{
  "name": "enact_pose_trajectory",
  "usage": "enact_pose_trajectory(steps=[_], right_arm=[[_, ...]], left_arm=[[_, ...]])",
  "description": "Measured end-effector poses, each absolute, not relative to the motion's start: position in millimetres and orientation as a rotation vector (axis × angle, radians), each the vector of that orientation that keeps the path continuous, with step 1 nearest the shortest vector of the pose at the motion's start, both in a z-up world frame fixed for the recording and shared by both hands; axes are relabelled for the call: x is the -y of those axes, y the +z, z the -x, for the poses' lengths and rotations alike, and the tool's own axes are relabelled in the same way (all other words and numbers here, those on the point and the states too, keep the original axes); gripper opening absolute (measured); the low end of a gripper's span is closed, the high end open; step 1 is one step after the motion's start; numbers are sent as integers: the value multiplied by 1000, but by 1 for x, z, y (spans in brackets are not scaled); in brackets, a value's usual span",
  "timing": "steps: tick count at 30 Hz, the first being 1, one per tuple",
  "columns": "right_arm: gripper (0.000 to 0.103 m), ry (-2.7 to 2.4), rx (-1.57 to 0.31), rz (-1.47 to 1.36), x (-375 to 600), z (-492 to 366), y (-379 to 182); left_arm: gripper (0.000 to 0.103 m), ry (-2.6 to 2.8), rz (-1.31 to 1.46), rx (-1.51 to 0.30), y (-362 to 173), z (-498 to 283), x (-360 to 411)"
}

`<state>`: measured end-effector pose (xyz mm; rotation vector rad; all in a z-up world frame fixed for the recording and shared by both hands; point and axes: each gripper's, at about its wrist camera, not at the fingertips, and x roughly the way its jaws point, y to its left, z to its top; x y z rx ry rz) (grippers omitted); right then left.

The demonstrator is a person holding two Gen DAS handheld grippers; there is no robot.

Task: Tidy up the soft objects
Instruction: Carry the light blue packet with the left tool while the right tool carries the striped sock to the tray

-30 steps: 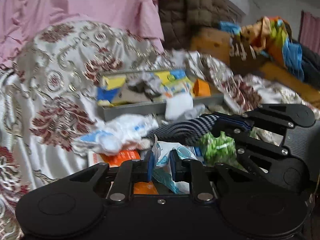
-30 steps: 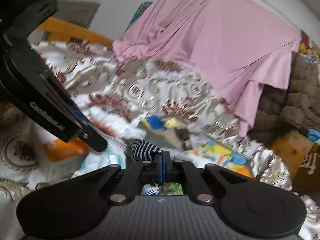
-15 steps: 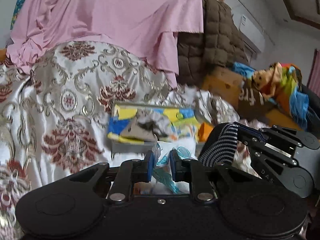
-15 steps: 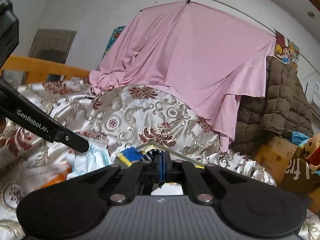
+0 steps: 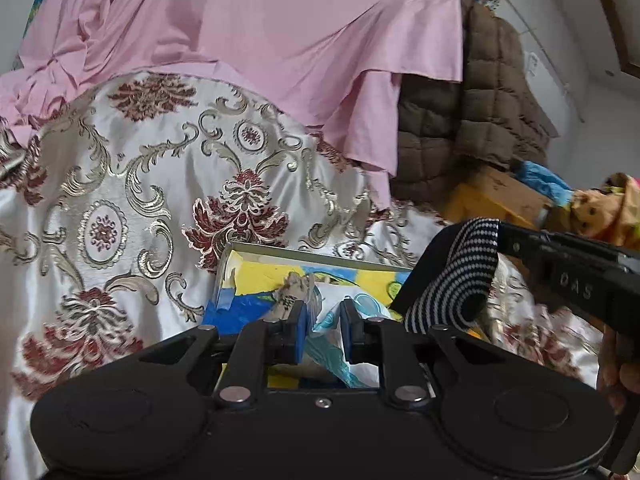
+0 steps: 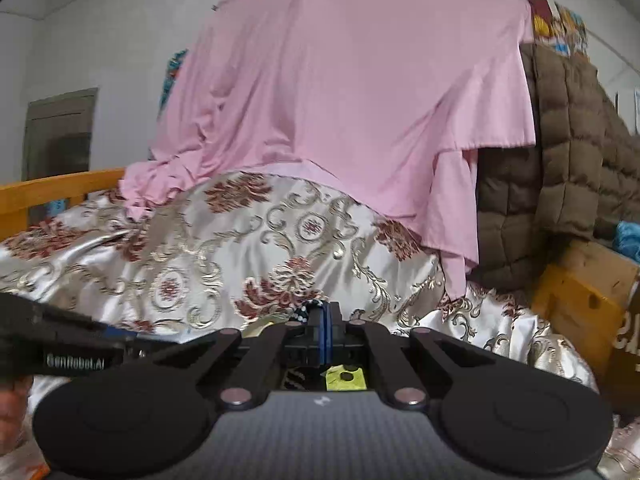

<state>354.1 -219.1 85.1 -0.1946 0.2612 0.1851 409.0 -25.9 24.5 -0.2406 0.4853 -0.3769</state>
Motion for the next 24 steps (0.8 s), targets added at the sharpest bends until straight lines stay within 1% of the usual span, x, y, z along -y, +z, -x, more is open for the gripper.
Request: enact_pose_trajectory(steps=[5,8,11,18,21,23,24], right_arm=[[1,136,-312,163,230,-407,75],[1,100,-351,137,237,-429,67],[1,65,-382,135,241,-441,59],[2,45,-470,131,246,-450,46],[4,42,-509,107,250,-450,41],[10,46,-525,91,252,-448,40],[11,46,-534,88,253,-446,39]], left_arm=[[19,-335,252,-509,6,-446,37],[19,-314,279,-562,-6,-463,38],[19,-284,320,-617,-19,-476,34],[21,-271,335,-660,-31,-476,30],[22,-259,335,-675,-32,-473,30],[27,-255,334,-681,-31,-469,30],[31,-252,329,-683,-31,-468,30]])
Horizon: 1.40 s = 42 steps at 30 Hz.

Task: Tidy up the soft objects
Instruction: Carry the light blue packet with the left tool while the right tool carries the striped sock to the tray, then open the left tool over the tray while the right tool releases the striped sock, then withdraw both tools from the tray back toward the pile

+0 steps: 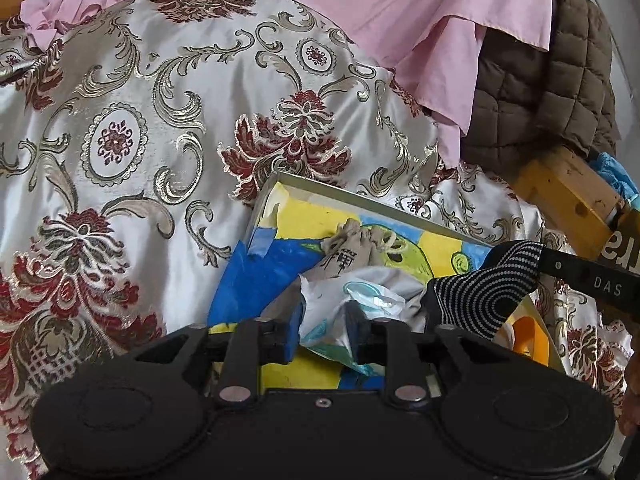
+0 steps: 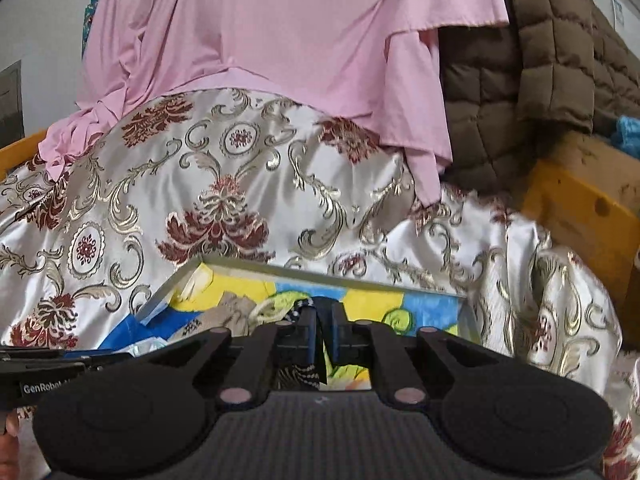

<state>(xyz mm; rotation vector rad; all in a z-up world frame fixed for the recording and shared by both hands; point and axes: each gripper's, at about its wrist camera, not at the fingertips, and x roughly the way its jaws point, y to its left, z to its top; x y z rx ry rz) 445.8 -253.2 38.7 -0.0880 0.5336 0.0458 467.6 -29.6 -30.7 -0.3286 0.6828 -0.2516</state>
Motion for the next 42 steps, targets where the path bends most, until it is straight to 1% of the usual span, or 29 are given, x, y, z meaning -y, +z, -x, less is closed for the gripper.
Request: enact_pose_trajectory(steps=[1,2,3,4,5,7,9,11,15,19,23,33,35,40,42], right_arm=[[13,45,-539,85,255,-445,38],[18,47,-544,81,256,-443,38],[22,47,-549,77,257,-442,38],[30,47,-553,69,259,-440,37],[37,51,-553,62,260,-438,38],[44,59,-551,48,263,-433,39],[47,62,-551,36,265,-429,40],[53,69,-550,24,266,-423,42],[61,85,-535,8,266,-406,47],[72,106,-508,-4,263,-381,57],[82,129,-478,-29,263,-352,68],[91,171,-405,-23,250,-277,93],[95,175,-387,-31,247,-260,98],[100,180,-357,-41,241,-223,101],[103,180,-346,-39,237,-209,100]], left_arm=[[34,-248,325,-682,-30,-466,30],[36,-243,322,-682,-29,-464,29],[42,-238,321,-683,-27,-463,29],[49,-235,321,-686,-26,-462,28],[51,-231,322,-689,-25,-460,28],[57,-220,319,-683,-22,-456,26],[60,-215,312,-676,-18,-451,25],[64,-212,308,-664,-13,-444,25],[75,-219,298,-636,-1,-429,26],[82,-234,275,-617,12,-409,26],[86,-247,259,-598,24,-383,21],[94,-253,262,-542,49,-312,8],[94,-250,268,-530,53,-298,5],[96,-245,265,-503,58,-262,-2],[100,-241,270,-493,58,-247,-6]])
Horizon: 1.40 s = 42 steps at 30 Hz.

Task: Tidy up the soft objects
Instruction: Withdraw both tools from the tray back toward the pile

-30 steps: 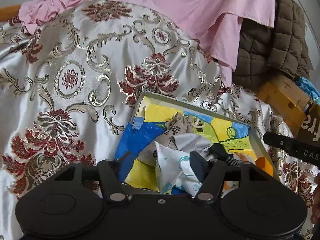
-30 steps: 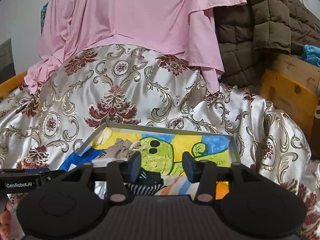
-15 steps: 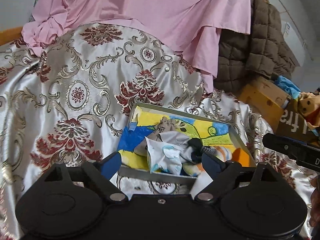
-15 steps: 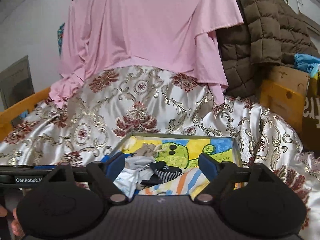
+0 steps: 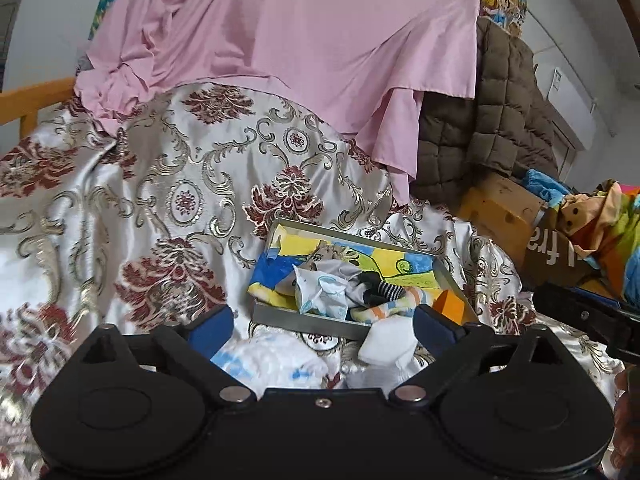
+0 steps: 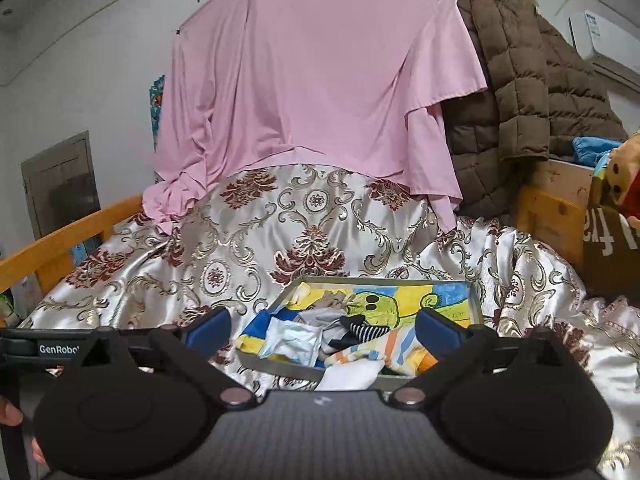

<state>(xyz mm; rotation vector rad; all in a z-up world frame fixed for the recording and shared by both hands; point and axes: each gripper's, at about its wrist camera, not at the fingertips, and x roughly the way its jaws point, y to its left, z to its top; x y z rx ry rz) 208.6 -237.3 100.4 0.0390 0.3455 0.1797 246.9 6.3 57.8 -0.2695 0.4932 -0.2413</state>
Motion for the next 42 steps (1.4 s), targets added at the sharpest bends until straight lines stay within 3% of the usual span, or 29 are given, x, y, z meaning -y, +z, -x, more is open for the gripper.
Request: enact_pose_trajectory(steps=[19,42], right_arm=[[103,145,-327,6,209,-103,61],[103,102,-468,34,194,-75,1]], left_arm=[[102,-279,65,-488,44,-139,-18],[102,-152,34,-671,-2,-122,-36]])
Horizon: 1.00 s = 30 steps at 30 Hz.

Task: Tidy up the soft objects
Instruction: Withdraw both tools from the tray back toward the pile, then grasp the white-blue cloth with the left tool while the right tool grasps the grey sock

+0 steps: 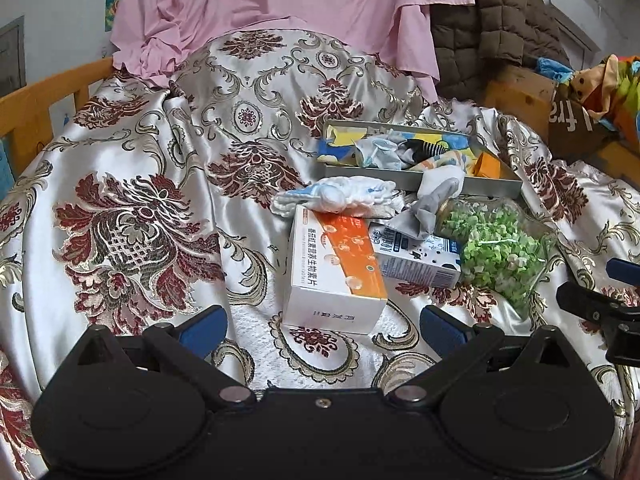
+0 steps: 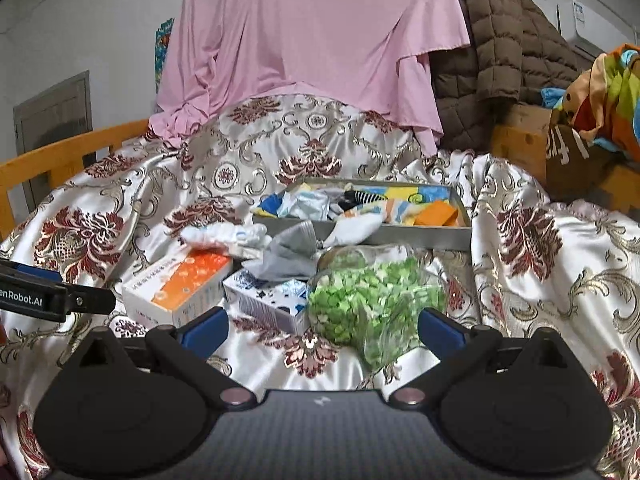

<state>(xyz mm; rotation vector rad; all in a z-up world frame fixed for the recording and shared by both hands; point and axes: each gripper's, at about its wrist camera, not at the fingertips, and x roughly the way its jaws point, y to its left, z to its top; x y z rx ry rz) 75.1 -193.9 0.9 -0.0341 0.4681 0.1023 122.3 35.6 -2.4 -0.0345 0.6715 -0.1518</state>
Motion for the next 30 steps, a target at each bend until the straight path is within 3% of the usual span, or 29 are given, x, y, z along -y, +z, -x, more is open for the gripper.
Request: enact_pose_trajectory(steps=[30], right_arm=[[103,182,-437,25,169,-137,-27]], left_arm=[[102,-62,187,-616,-3,-171,-52]])
